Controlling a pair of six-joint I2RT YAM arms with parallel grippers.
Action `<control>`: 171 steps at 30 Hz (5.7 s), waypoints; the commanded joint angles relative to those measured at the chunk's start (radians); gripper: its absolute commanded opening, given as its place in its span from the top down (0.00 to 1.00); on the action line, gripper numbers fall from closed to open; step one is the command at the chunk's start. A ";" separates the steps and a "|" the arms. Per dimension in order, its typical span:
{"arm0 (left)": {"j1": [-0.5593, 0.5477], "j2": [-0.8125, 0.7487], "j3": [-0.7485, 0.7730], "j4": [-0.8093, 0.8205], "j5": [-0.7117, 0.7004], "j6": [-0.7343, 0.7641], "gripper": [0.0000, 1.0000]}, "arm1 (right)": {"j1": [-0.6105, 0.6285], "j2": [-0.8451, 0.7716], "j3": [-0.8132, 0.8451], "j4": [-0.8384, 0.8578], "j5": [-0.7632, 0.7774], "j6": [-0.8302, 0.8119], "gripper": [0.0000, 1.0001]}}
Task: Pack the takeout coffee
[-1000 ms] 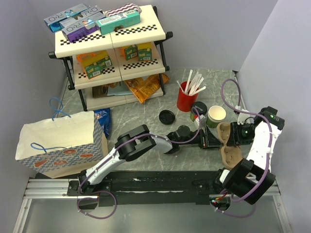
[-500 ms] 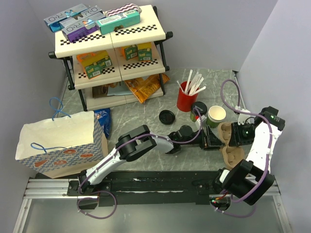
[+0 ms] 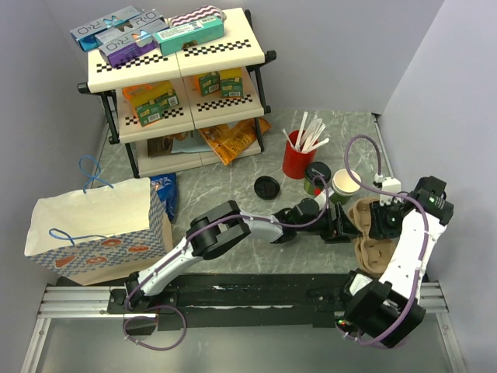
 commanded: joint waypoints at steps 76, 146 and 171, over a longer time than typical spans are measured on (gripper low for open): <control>0.705 -1.239 -0.028 -0.989 0.220 1.451 0.01 | 0.561 0.128 -0.116 0.034 0.056 0.287 1.00; 1.720 -1.098 0.516 -1.917 0.318 2.282 0.01 | 0.679 0.277 0.077 0.139 -0.050 0.156 0.36; 2.152 -1.271 0.029 -2.074 0.400 2.811 0.01 | 0.794 0.381 0.453 0.037 -0.246 0.287 0.00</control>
